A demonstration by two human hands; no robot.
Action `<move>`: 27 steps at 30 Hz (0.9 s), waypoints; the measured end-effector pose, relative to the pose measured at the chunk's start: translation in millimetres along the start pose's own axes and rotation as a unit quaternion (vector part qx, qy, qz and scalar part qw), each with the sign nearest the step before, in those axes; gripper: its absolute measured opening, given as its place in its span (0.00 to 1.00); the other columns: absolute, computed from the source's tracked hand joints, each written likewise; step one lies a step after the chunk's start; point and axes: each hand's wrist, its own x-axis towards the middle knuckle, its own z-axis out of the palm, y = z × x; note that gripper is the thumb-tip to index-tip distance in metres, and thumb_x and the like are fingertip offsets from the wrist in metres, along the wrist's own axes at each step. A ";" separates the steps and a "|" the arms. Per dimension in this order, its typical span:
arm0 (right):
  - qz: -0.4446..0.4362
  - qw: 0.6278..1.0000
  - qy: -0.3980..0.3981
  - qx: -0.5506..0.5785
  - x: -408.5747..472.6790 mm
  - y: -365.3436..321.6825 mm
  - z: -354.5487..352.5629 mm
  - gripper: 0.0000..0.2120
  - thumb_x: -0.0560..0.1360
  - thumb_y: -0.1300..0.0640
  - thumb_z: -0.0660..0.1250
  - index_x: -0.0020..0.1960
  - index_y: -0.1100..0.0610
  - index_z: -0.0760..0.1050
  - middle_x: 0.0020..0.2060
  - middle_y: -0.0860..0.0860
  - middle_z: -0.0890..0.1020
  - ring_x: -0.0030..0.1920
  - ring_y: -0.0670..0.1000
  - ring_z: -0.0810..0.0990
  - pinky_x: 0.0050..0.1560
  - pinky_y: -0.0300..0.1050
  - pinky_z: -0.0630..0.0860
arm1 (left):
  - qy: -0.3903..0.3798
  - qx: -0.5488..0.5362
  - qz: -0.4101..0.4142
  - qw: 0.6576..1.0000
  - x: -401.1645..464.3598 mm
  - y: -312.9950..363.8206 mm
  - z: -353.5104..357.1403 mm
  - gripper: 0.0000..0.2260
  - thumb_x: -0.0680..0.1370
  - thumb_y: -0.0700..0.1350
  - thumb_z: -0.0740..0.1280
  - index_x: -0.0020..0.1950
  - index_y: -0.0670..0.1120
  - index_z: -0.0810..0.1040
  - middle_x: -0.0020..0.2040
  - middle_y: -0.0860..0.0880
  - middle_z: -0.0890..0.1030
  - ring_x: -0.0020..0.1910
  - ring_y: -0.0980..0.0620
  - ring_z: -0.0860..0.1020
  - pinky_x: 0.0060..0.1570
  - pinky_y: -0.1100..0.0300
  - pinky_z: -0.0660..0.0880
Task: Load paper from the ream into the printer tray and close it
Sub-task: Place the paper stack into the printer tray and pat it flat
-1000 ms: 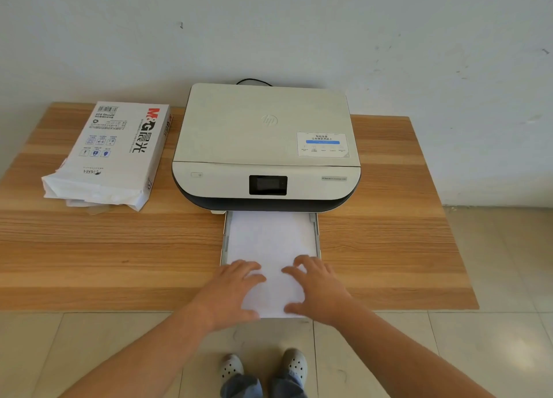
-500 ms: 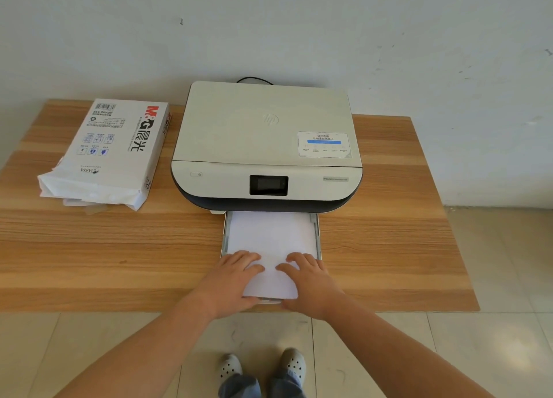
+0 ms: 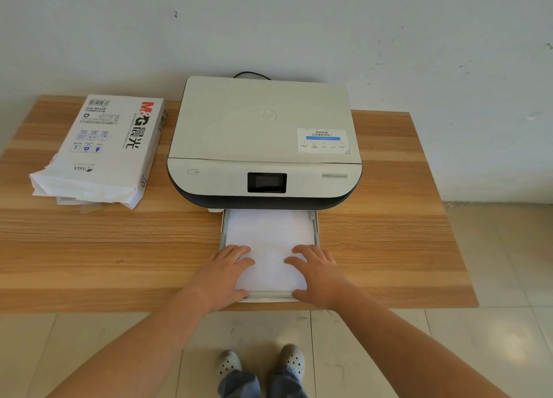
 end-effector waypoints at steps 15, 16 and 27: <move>-0.059 0.994 -0.003 -0.089 9.8 3.0 -2.3 0.32 0.73 0.45 0.67 0.73 0.48 0.62 0.76 0.51 0.60 0.75 0.55 0.55 0.74 0.56 0.50 | -0.027 0.004 0.014 1.000 2.4 -6.5 -3.4 0.31 0.76 0.55 0.64 0.76 0.52 0.58 0.78 0.52 0.52 0.76 0.52 0.50 0.74 0.54 0.56; -0.054 0.995 -0.008 -0.088 9.7 4.0 -2.4 0.32 0.73 0.44 0.67 0.74 0.48 0.62 0.76 0.51 0.59 0.75 0.54 0.55 0.74 0.55 0.50 | -0.027 0.007 0.016 0.999 2.5 -6.4 -3.8 0.30 0.76 0.56 0.64 0.76 0.52 0.59 0.78 0.52 0.52 0.76 0.52 0.50 0.73 0.54 0.56; -0.011 0.997 -0.019 -0.074 14.2 5.2 -3.1 0.39 0.73 0.40 0.67 0.78 0.47 0.53 0.79 0.50 0.47 0.78 0.55 0.43 0.74 0.53 0.40 | -0.059 0.014 -0.003 0.998 7.9 -6.4 -5.5 0.34 0.75 0.56 0.64 0.77 0.55 0.53 0.79 0.54 0.41 0.77 0.52 0.42 0.74 0.53 0.52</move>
